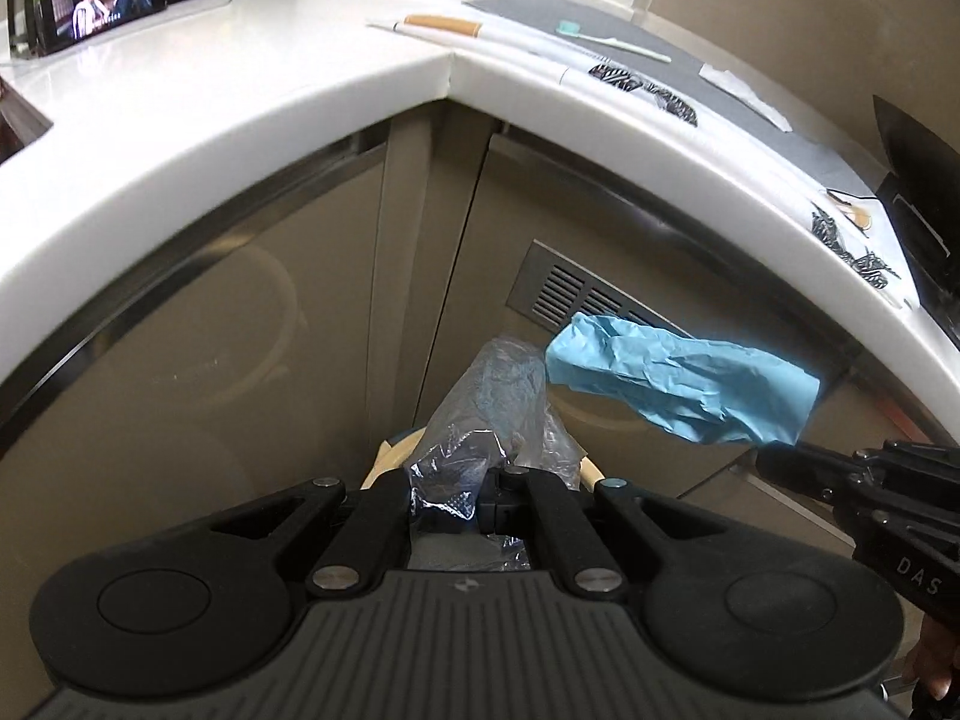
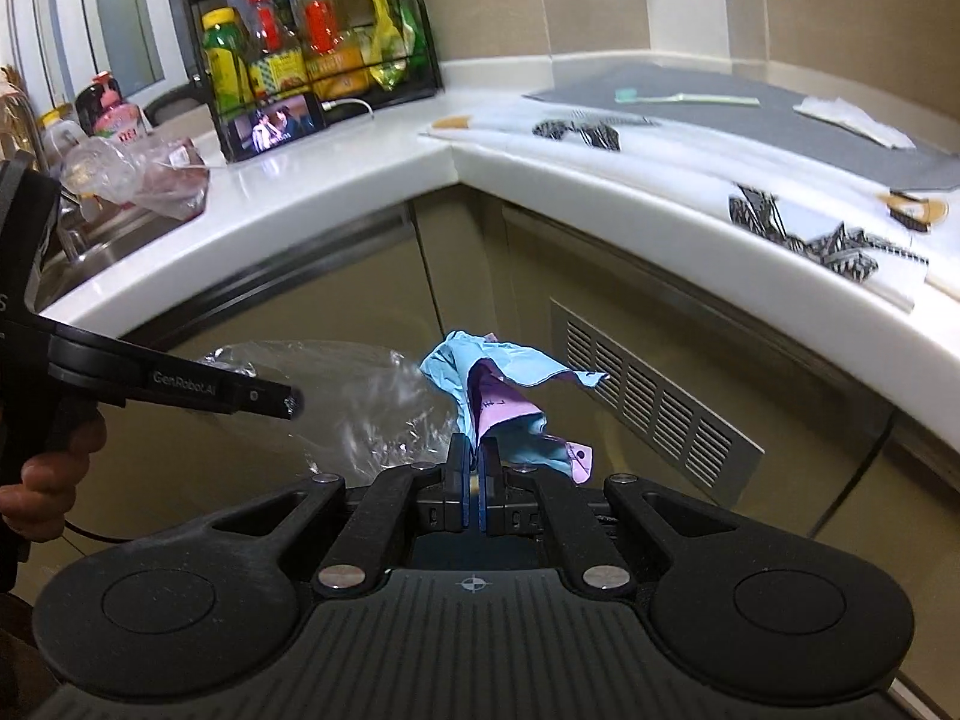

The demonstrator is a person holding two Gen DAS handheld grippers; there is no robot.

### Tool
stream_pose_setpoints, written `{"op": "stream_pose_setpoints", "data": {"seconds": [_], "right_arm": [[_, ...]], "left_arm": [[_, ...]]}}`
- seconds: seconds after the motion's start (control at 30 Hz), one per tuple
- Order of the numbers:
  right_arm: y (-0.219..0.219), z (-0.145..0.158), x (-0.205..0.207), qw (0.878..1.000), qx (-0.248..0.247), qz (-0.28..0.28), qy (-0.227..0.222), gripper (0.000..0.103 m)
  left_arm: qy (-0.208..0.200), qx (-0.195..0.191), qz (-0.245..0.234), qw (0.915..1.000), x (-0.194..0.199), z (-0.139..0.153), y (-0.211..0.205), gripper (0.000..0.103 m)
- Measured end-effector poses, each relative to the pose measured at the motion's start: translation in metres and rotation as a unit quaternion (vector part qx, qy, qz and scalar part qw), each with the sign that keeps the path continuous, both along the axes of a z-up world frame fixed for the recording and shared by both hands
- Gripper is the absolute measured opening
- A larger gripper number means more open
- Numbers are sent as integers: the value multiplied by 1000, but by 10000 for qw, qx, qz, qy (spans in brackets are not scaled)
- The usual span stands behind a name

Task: Collect trash
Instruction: 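Carry the plastic bag and blue cloth with both grippers down over the bin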

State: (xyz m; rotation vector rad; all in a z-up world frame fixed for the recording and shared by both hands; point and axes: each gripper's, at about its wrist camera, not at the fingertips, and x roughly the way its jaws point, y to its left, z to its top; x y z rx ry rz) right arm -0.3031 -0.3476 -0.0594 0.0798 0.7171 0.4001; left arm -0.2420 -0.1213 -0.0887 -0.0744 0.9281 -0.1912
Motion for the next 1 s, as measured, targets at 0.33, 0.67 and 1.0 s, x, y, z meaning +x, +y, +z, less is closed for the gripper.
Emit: {"op": "stream_pose_setpoints", "data": {"seconds": [0.33, 0.67, 1.0], "right_arm": [[-1, -31, 16, 9987, -216, -143, 440, 3], [7, -89, 51, 9869, -451, -261, 1524, 3], [19, -120, 67, 9766, -499, -211, 2082, 3]], "left_arm": [[137, 264, -264, 9992, 18, -27, -17, 0], [860, 484, -399, 9943, 47, -79, -30, 0], [1229, 701, -589, 9882, 62, -108, -38, 0]]}}
